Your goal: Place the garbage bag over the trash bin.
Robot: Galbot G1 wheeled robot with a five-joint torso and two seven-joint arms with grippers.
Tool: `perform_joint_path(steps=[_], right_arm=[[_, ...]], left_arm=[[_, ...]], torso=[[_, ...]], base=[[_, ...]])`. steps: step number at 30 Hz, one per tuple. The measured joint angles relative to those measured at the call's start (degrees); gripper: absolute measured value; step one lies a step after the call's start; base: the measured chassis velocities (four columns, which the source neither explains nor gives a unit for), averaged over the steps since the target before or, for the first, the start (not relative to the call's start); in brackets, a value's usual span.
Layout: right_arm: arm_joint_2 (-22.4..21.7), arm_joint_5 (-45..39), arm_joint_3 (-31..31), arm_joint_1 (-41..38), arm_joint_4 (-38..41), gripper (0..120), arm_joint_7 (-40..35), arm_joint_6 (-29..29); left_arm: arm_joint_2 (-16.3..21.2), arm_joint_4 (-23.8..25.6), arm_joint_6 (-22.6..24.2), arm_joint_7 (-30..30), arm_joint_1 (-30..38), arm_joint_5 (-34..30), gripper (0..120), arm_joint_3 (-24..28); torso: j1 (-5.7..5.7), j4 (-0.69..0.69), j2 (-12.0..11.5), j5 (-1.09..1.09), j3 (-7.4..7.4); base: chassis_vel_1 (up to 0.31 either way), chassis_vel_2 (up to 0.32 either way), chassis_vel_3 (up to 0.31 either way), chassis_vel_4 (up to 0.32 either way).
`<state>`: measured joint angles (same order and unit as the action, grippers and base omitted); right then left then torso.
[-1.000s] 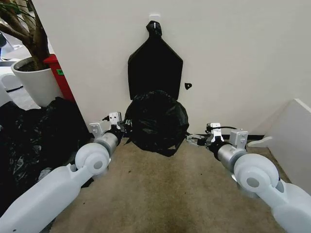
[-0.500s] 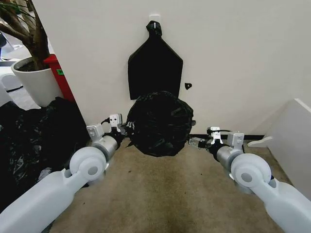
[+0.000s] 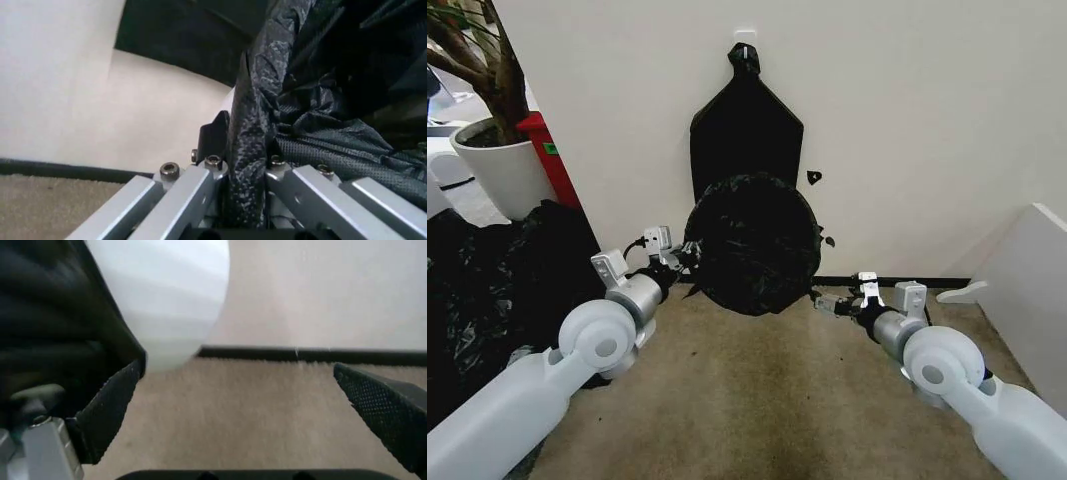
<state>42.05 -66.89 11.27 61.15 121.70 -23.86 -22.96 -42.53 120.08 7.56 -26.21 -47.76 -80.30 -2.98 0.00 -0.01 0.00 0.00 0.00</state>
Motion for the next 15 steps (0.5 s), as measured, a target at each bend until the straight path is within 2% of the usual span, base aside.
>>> perform_joint_path(steps=[7,11,15], right_arm=[[-0.7,0.7,3.1,2.6,1.3,100,5.1,8.0],[-1.1,0.9,4.5,3.5,2.5,100,6.0,8.4],[-2.2,-1.8,10.5,4.6,4.1,100,7.0,7.3]], left_arm=[[-0.3,-3.8,0.0,0.3,-0.2,0.5,1,0.0],[-0.7,-5.1,-0.1,0.3,0.3,0.9,1,0.3],[-0.4,-7.2,-0.1,2.6,0.6,5.8,1,1.5]], torso=[[0.00,0.01,0.0,-0.01,0.00],[0.00,0.01,0.0,0.00,0.00],[0.00,0.01,0.0,0.00,0.00]], base=[[0.000,0.000,0.000,0.000],[0.000,0.000,0.000,0.000],[0.000,0.000,0.000,0.000]])
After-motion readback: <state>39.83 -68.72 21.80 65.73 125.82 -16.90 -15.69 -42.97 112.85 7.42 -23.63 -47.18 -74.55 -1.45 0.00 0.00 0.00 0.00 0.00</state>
